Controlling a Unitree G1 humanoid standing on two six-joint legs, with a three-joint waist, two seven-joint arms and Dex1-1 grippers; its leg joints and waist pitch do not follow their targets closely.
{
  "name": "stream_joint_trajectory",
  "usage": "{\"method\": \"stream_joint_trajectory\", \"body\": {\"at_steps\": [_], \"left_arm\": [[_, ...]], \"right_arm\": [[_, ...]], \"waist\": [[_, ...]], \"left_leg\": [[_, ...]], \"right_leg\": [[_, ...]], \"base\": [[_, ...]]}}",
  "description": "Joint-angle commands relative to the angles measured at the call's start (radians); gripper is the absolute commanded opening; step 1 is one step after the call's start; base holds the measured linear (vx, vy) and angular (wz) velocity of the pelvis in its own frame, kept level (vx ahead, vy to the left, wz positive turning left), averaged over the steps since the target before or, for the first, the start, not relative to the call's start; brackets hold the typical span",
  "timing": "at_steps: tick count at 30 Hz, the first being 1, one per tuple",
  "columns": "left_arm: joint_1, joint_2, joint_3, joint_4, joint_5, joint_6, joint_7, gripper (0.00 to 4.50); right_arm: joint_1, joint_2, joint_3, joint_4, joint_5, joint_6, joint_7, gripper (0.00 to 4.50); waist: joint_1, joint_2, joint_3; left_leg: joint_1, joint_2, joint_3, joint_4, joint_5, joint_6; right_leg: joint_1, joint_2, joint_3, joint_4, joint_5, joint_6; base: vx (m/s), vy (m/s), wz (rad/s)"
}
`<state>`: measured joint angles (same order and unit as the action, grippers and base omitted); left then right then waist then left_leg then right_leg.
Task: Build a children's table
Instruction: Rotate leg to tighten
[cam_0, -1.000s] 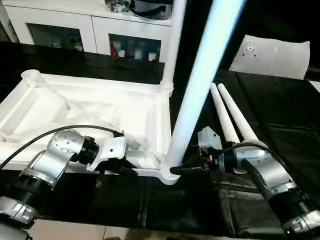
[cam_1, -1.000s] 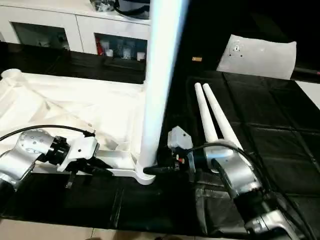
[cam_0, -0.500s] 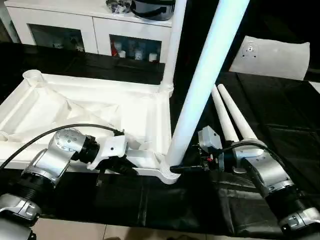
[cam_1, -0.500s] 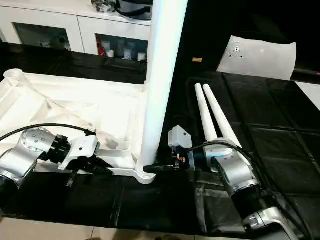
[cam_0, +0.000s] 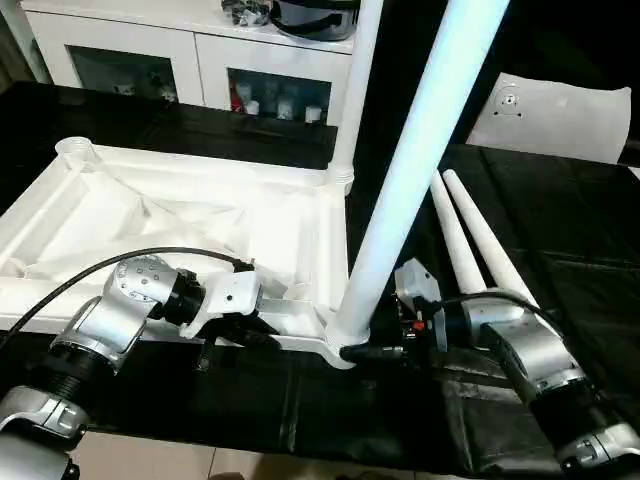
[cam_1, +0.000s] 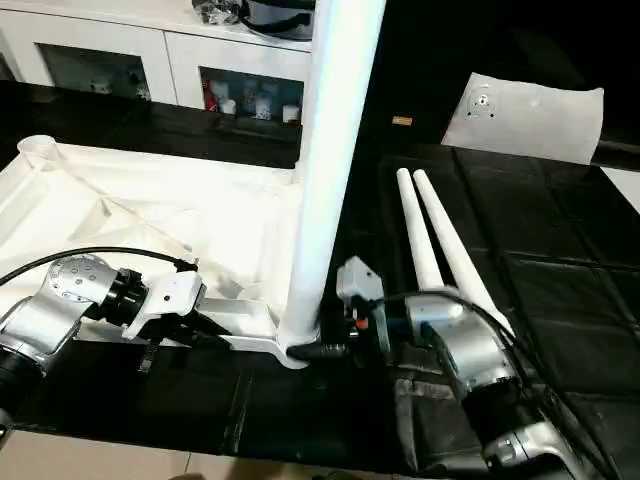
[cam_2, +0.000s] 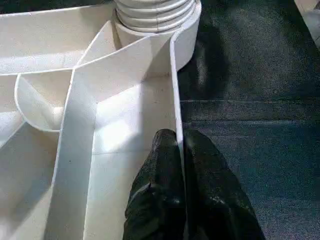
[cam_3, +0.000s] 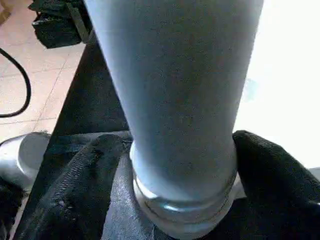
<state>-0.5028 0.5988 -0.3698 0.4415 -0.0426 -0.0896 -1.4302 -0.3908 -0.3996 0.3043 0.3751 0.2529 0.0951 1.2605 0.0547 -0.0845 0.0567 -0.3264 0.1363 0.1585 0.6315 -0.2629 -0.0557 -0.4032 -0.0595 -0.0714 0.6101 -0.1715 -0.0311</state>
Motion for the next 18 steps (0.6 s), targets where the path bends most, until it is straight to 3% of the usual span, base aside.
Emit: {"method": "stream_joint_trajectory", "body": {"at_steps": [1, 4, 10, 18], "left_arm": [[-0.011, -0.045, 0.018, 0.001, -0.043, -0.032, 0.0, 0.0], [-0.013, -0.046, 0.02, 0.004, -0.042, -0.034, -0.003, 0.0], [-0.017, -0.046, 0.022, 0.009, -0.041, -0.036, -0.007, 0.0], [-0.017, -0.045, 0.022, 0.012, -0.039, -0.035, -0.013, 0.0]], "right_arm": [[0.005, 0.006, -0.01, 0.005, -0.022, -0.021, -0.027, 4.18], [0.005, 0.015, -0.015, 0.007, -0.024, -0.03, -0.042, 4.27], [0.007, 0.026, -0.028, 0.005, -0.007, -0.031, -0.043, 3.62], [0.013, 0.021, -0.019, 0.004, -0.015, -0.029, -0.024, 2.94]], "waist": [[-0.009, 0.005, -0.048], [-0.008, 0.004, -0.049], [-0.009, 0.007, -0.049], [-0.008, 0.006, -0.047]], "left_leg": [[-0.009, 0.099, -0.032, -0.098, -0.118, 0.031], [-0.008, 0.099, -0.032, -0.098, -0.117, 0.03], [-0.009, 0.101, -0.032, -0.099, -0.119, 0.031], [-0.009, 0.101, -0.033, -0.1, -0.129, 0.03]], "right_leg": [[0.043, -0.112, 0.071, -0.089, -0.462, -0.156], [0.042, -0.112, 0.072, -0.088, -0.459, -0.154], [0.044, -0.113, 0.073, -0.084, -0.423, -0.173], [0.043, -0.114, 0.073, -0.089, -0.456, -0.162]], "base": [[0.0, 0.0, 0.0], [0.0, 0.0, 0.0], [0.0, 0.0, 0.0], [0.0, 0.0, 0.0]]}}
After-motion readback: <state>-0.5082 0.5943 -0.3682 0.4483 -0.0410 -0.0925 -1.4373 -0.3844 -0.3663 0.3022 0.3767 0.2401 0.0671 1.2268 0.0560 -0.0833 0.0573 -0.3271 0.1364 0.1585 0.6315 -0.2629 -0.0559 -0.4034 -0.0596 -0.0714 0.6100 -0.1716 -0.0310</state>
